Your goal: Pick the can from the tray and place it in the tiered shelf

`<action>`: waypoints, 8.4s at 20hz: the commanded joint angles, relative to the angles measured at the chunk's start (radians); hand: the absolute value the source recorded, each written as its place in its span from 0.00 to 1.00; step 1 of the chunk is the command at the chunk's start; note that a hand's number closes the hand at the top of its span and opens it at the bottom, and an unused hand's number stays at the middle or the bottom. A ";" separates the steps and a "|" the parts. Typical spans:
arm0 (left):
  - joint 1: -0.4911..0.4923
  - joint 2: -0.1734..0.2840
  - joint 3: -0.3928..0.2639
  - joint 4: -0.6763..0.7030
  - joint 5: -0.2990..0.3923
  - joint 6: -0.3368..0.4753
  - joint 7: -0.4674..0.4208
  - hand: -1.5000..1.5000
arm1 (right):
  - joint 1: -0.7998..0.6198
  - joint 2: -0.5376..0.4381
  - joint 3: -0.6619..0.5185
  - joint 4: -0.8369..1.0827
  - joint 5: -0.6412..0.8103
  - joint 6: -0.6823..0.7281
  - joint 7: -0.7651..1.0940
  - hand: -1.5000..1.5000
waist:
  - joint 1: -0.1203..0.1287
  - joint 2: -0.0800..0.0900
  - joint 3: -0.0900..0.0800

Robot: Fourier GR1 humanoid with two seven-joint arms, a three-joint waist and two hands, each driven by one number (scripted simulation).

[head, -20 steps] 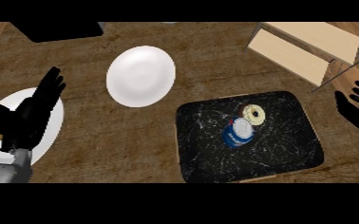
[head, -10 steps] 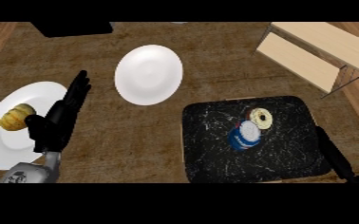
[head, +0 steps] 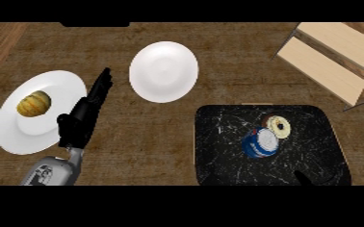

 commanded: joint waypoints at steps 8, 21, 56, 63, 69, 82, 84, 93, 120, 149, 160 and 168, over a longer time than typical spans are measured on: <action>-0.063 -0.035 -0.035 0.020 -0.036 -0.002 0.017 0.50 | 0.215 -0.274 0.098 -0.212 0.281 0.216 0.538 0.00 | 0.051 0.026 -0.006; -0.071 -0.068 -0.035 0.055 -0.046 -0.008 -0.013 0.50 | 0.048 -0.365 0.090 -0.511 0.567 0.564 1.226 0.00 | 0.062 0.011 -0.001; -0.093 -0.103 0.020 0.120 -0.062 -0.032 0.000 0.50 | -0.552 0.241 0.166 -0.050 1.006 0.995 1.393 0.00 | 0.016 -0.001 0.006; -0.091 -0.089 0.045 0.121 -0.067 -0.042 0.000 0.50 | -0.516 0.242 0.197 -0.009 1.025 0.958 1.393 0.00 | 0.010 -0.003 0.006; -0.034 -0.094 0.035 0.079 -0.086 -0.035 -0.016 0.50 | -0.576 0.242 0.116 0.000 0.997 1.020 1.393 0.00 | 0.015 -0.006 0.006; -0.032 -0.091 0.066 0.078 -0.094 -0.073 -0.024 0.50 | -0.565 0.242 0.164 0.080 0.961 0.936 1.391 0.00 | 0.013 -0.006 0.007; -0.036 -0.084 0.089 0.067 -0.078 -0.077 -0.017 0.50 | -0.556 0.242 0.123 0.148 0.936 0.881 1.344 0.00 | 0.016 -0.004 0.007; -0.039 -0.083 0.094 0.019 -0.098 -0.090 0.046 0.50 | -0.540 0.242 0.160 0.178 0.948 0.984 1.296 1.00 | 0.014 -0.007 0.007; -0.073 -0.141 0.075 0.072 -0.144 -0.103 0.014 0.50 | -1.443 0.242 -0.102 0.835 1.120 0.522 1.217 1.00 | 0.060 0.001 0.006; -0.036 -0.179 0.080 0.052 -0.180 -0.082 0.024 0.50 | -1.846 0.111 -0.465 1.025 1.731 0.753 1.274 1.00 | 0.028 -0.003 0.007; -0.099 -0.157 0.145 0.101 -0.166 -0.123 0.051 0.50 | -1.824 -0.013 -0.523 0.992 1.757 0.849 1.090 1.00 | 0.014 -0.005 0.007; -0.021 -0.147 0.152 0.073 -0.166 -0.160 -0.019 0.50 | -1.788 -0.136 -0.580 1.141 1.766 0.710 1.025 1.00 | 0.031 0.001 0.007</action>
